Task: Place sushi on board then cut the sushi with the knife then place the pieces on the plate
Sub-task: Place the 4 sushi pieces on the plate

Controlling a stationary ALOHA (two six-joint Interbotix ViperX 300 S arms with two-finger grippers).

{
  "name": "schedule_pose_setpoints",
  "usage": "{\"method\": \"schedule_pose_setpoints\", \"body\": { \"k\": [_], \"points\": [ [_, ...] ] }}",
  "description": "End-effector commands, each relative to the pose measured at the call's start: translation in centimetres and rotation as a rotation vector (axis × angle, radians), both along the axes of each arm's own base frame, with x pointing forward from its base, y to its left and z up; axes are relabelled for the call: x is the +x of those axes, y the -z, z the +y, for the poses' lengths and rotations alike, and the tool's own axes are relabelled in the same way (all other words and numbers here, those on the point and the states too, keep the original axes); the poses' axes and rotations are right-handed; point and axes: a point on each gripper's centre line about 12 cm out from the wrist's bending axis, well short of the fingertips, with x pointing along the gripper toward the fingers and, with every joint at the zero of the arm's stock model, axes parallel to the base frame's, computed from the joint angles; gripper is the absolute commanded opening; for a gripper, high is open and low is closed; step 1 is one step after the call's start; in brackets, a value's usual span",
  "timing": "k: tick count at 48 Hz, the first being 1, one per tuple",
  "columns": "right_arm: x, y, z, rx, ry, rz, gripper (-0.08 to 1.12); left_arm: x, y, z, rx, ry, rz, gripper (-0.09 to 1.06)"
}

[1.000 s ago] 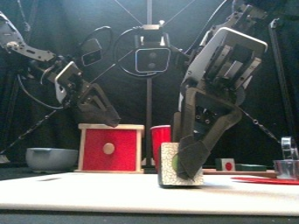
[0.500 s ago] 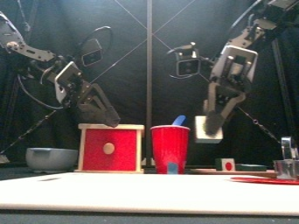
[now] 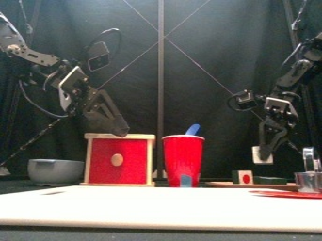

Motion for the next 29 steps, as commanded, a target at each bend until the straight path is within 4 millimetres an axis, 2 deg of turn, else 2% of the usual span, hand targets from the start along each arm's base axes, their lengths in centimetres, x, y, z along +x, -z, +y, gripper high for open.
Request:
{"method": "schedule_pose_setpoints", "body": {
  "k": [1,10,19,29],
  "points": [
    [-1.1,-0.1,-1.0,-0.031,0.037,0.007,0.54,0.4,-0.6,0.1,0.003,-0.003,-0.022,0.77],
    [-2.8,1.0,-1.8,-0.012,0.108,0.041,0.60,0.3,-0.6,0.1,0.002,-0.003,-0.020,0.77],
    [-3.6,1.8,-1.5,-0.010,0.101,0.073,0.76,0.5,-0.8,0.0,0.002,-0.001,-0.030,0.77],
    [-3.4,0.7,-1.7,-0.042,0.091,0.048,0.91,0.6,-0.9,0.0,0.000,-0.002,-0.031,0.77]
  ]
}}
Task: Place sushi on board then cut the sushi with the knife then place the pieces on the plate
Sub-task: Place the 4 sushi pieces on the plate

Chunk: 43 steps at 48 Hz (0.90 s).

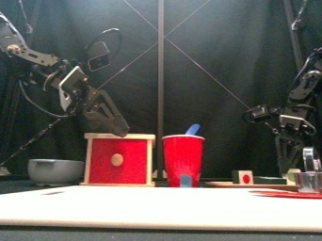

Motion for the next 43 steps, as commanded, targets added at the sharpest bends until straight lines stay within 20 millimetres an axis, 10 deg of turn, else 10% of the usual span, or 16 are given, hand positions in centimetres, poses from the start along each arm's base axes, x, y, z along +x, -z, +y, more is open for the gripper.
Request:
{"method": "schedule_pose_setpoints", "body": {
  "k": [1,19,43],
  "points": [
    [0.5,-1.7,-0.5,-0.042,-0.003,-0.045,0.92,0.6,-0.9,0.0,0.000,-0.002,-0.033,0.77],
    [2.6,-6.7,1.2,-0.191,-0.108,-0.257,0.92,1.3,-1.6,-0.8,-0.029,-0.004,-0.056,0.77],
    [3.3,-6.0,2.7,-0.171,-0.148,-0.296,0.92,1.4,-1.8,-1.1,-0.031,0.002,-0.061,0.77]
  ]
}}
